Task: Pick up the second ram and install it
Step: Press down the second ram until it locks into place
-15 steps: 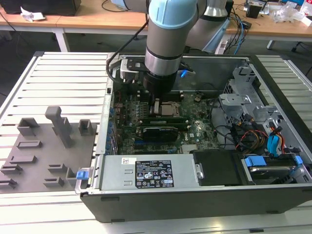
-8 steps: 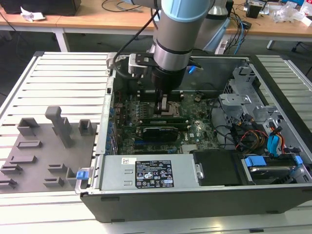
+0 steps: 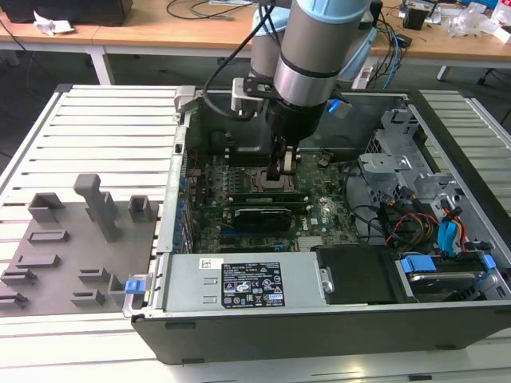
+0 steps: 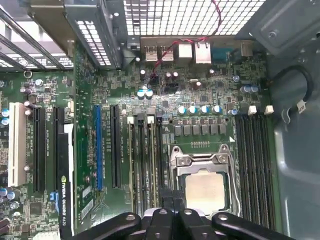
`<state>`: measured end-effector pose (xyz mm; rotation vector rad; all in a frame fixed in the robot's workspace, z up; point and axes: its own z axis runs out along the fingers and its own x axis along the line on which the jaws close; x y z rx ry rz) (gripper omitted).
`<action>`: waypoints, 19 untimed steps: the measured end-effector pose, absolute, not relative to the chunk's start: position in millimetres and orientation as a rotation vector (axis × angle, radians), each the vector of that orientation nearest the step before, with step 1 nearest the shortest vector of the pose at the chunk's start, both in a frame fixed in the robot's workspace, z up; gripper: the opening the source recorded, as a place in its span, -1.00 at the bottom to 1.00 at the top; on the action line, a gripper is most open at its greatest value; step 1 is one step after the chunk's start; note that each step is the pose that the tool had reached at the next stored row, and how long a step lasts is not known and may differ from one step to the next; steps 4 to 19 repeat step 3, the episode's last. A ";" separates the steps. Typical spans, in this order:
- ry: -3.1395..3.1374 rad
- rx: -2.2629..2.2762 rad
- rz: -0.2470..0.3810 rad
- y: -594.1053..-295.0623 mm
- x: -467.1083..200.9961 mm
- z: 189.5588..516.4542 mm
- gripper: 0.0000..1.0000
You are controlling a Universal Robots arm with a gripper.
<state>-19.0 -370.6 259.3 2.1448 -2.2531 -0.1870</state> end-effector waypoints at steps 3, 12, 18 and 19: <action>-2.253 2.145 -0.187 -370.6 -19.0 259.7 -0.79; -2.253 2.145 -0.187 -370.6 -19.0 259.7 -0.79; -2.253 2.145 -0.187 -370.6 -19.0 259.7 -0.79; -2.253 2.145 -0.187 -370.6 -19.0 259.7 -0.79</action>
